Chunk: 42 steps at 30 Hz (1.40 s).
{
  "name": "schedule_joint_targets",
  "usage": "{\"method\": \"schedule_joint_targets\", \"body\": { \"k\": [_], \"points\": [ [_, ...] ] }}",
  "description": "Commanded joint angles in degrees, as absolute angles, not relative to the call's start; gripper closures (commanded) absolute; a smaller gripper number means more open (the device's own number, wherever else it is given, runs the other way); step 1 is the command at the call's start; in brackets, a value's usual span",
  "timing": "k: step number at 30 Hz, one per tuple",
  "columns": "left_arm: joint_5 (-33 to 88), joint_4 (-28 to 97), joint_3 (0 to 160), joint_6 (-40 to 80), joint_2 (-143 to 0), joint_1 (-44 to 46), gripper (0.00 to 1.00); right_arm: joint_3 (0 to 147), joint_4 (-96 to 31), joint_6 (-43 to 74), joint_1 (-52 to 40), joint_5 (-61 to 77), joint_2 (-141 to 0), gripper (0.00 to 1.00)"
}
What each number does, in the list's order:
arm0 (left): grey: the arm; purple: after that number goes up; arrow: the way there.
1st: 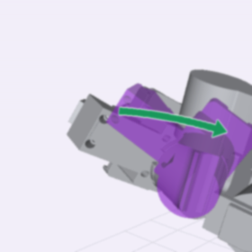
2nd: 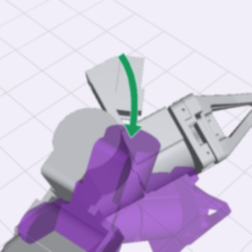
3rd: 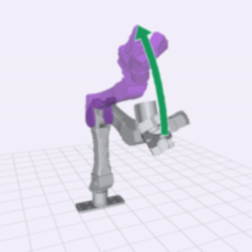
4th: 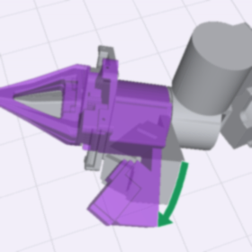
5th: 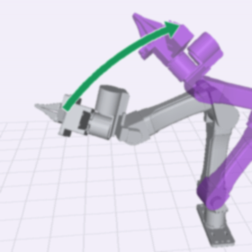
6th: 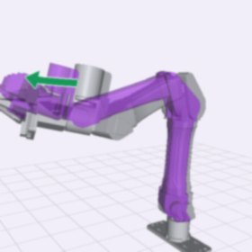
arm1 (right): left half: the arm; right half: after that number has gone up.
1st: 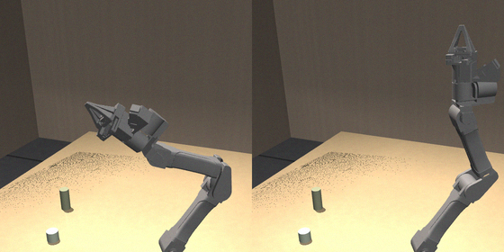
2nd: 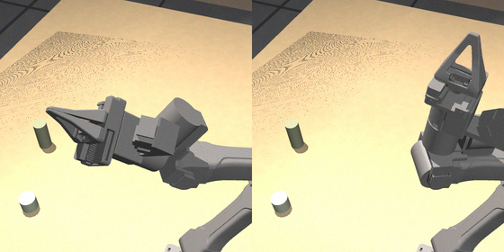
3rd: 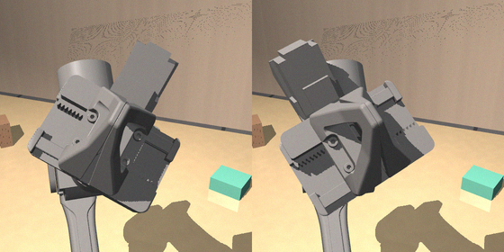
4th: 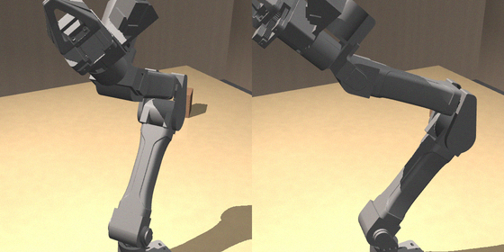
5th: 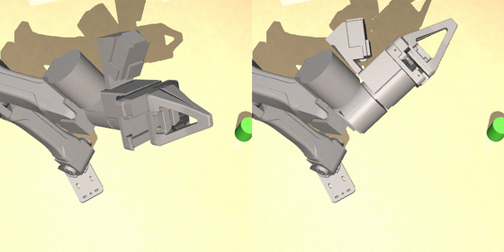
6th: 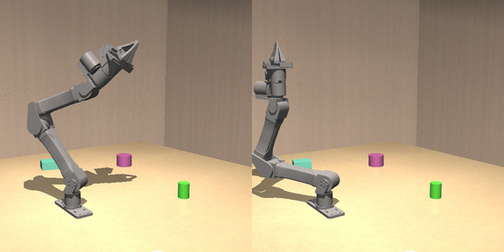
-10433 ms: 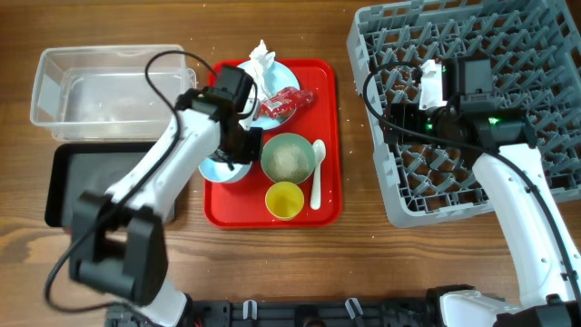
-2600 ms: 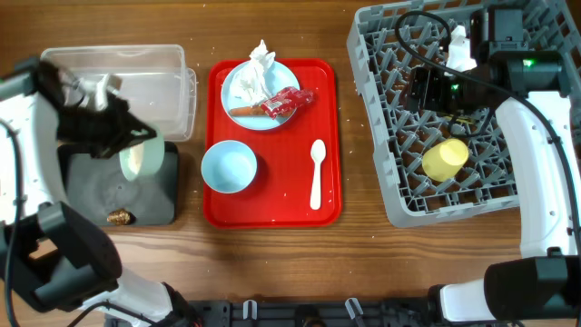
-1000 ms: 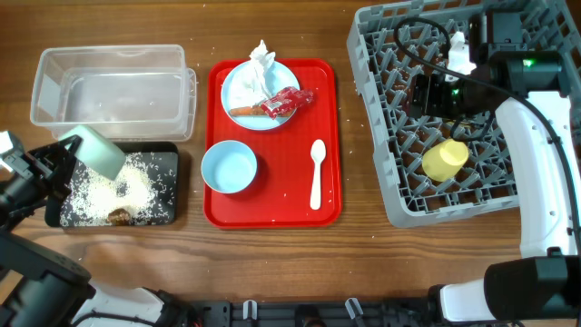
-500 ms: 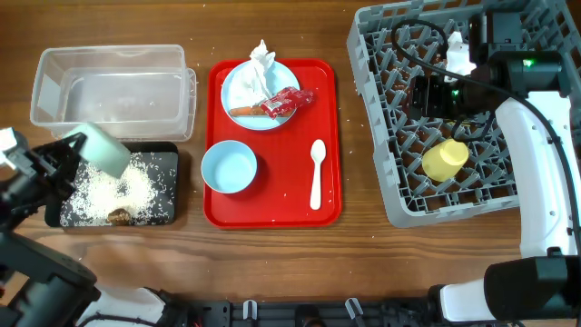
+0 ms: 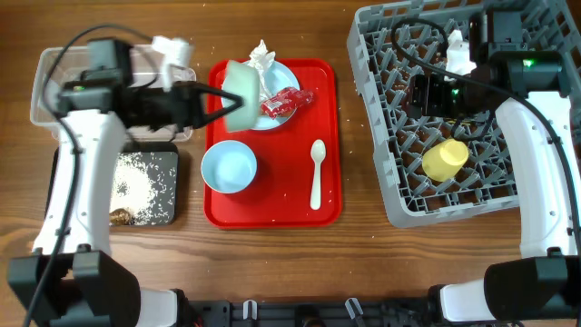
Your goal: Sort waste into correct bins and load items into the dishwasher rack
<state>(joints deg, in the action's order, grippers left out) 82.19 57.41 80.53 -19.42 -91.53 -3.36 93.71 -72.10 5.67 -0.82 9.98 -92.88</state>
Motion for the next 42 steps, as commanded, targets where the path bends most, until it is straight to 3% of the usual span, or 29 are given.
{"method": "schedule_joint_targets", "body": {
  "k": [1,8,13,22,24,27,31,32,36,42],
  "points": [
    [53.6,40.6,81.4,14.7,-90.9,11.2,0.96,93.4,-72.1,4.5,-0.8,9.0,-91.9,0.12],
    [7.4,47.4,81.4,17.0,-93.8,34.1,0.96,93.4,-72.0,4.5,-0.8,9.0,-91.9,0.12],
    [-1.9,49.8,81.3,17.0,-100.9,41.2,0.96,93.4,-72.1,4.5,-0.8,9.0,-91.9,0.12],
    [-2.2,50.4,81.3,17.0,-110.0,42.0,0.96,93.4,-72.3,4.5,-0.8,9.0,-91.9,0.12],
    [-2.2,50.5,81.3,17.0,-110.0,42.0,0.87,93.4,-72.3,4.5,-0.8,9.0,-91.9,0.12],
    [-2.0,50.7,81.3,17.0,-110.0,42.0,0.63,93.4,-72.3,4.4,-0.8,8.9,-91.9,0.12],
    [-2.0,53.7,84.9,18.5,-108.9,41.1,0.47,93.4,-72.3,4.5,-0.8,8.8,-91.9,0.12],
    [-2.1,55.6,88.1,18.5,-108.4,40.4,0.38,93.4,-72.3,4.5,-0.8,8.8,-91.9,0.12],
    [-8.4,56.2,98.2,18.0,-107.7,36.0,0.21,93.4,-72.3,4.5,-0.8,8.8,-91.9,0.12],
    [-9.7,40.9,99.0,14.0,-111.2,25.1,0.09,93.4,-72.3,4.5,-0.8,8.8,-91.9,0.12]
  ]
}}
